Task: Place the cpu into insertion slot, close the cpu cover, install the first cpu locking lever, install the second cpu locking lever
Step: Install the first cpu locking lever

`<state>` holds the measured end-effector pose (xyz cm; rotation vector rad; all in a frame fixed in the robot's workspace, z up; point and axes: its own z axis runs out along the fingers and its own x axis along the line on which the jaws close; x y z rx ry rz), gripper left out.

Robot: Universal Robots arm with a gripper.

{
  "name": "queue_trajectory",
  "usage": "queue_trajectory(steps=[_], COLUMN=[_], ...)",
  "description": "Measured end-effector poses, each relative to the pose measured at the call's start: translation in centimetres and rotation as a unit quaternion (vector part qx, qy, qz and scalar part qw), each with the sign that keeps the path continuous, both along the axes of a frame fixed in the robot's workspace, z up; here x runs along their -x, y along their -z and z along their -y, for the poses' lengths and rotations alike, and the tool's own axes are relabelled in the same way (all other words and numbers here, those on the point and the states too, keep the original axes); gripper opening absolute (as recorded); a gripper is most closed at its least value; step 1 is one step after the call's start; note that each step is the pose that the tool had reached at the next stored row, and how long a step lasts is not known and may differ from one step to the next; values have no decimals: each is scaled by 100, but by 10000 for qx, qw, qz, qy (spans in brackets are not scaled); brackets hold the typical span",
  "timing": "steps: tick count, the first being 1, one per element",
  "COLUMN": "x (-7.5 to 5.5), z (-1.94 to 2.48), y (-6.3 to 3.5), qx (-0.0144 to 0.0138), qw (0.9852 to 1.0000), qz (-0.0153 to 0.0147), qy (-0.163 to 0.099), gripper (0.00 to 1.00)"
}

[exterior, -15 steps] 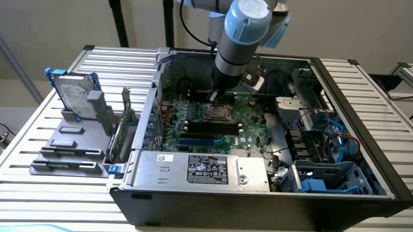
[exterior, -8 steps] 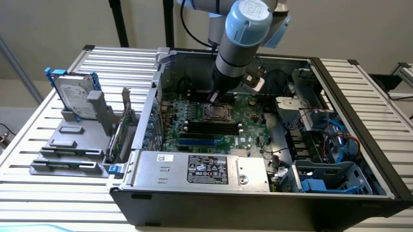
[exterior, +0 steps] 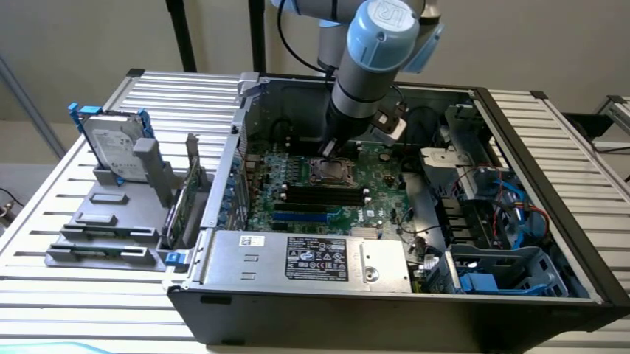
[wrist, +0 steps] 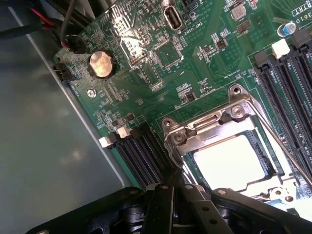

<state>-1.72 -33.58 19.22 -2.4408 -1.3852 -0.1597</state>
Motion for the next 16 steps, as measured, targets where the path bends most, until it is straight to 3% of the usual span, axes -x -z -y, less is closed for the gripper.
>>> queue_trajectory(steps=[10,16], x=[13,-45], z=[19,18], y=[-2,-2], qx=[-19,-31], qw=[10000,10000], qz=[-2,0], qy=[0,-1], gripper=[11,11])
